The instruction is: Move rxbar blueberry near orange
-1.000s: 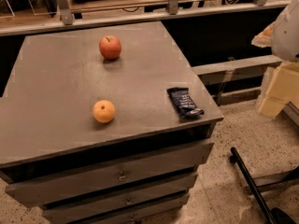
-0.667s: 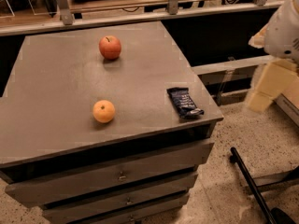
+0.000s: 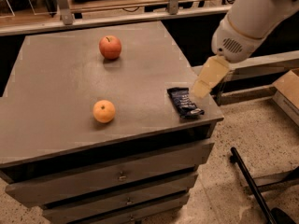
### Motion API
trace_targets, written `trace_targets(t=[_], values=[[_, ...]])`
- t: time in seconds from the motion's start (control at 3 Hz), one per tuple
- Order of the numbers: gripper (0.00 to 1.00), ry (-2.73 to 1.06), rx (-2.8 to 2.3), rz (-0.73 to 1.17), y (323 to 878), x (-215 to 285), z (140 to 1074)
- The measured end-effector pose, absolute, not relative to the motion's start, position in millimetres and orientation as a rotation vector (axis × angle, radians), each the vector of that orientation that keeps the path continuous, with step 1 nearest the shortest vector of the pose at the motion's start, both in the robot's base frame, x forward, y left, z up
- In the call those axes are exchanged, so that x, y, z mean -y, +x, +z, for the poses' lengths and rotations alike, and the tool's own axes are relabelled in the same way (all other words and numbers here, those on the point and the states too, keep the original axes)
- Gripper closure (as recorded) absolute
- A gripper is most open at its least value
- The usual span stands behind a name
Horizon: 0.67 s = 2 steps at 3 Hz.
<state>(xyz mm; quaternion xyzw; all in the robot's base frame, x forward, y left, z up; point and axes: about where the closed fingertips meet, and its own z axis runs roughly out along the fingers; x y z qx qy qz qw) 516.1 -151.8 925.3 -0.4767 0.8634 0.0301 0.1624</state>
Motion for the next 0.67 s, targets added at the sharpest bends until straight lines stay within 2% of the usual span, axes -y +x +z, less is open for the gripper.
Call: trace_targets(t=[0.67], values=[[0.0,-1.177,-2.584,0.125,523.7,129.5,902.9]])
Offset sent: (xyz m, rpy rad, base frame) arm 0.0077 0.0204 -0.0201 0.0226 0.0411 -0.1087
